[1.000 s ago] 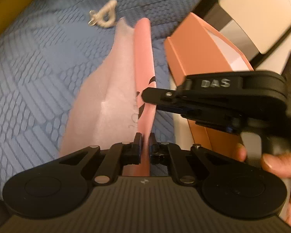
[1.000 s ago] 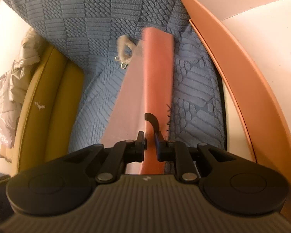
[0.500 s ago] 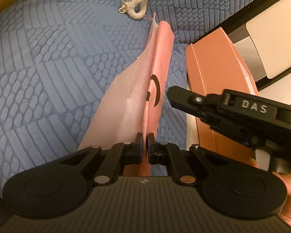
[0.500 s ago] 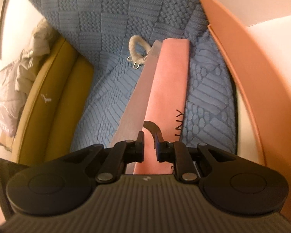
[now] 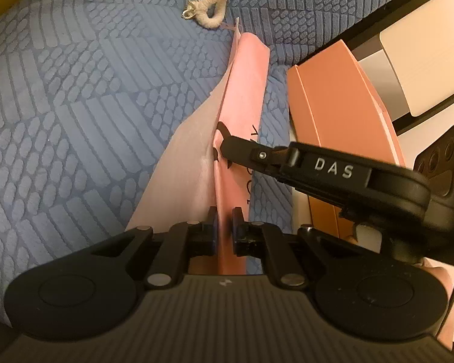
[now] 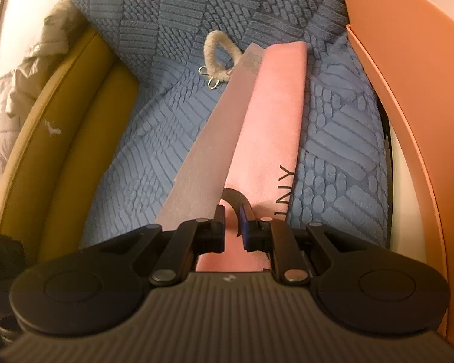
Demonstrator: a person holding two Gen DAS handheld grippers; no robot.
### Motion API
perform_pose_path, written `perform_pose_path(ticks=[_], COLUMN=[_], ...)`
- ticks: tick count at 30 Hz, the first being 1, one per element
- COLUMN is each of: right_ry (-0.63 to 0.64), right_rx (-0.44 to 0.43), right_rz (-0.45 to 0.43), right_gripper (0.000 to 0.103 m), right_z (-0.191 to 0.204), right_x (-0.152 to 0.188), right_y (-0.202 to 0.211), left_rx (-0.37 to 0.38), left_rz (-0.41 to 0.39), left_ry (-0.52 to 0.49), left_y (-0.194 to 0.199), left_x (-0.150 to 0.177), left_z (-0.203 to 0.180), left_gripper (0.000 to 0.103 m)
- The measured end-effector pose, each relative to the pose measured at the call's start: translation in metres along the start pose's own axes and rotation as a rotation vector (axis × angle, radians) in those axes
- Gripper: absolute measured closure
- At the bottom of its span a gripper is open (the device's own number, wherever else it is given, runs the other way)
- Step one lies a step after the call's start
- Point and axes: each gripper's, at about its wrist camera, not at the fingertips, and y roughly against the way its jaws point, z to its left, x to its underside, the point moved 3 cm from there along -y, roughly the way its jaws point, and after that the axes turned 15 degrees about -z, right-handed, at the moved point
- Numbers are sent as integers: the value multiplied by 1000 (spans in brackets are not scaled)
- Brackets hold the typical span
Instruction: Organize objects
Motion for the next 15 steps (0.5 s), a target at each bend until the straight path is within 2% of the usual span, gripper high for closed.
perform_pose_path(ticks=[7,11,15], right_ry=[31,21,34], right_rx=[-23,-22,-10], right_rz=[1,1,3], right_gripper=[92,92,92], right_z=[4,3,6], right_x=[5,5,5], right_y=[-3,-4,-6], left_rx=[2,4,-31], left_rz=[-51,-66,-123], left_ry=[-81,-86,-169], left_y=[17,23,35], left_x=[-13,-20,-26], left_z=[-5,-5,-8], left_gripper=[92,92,92])
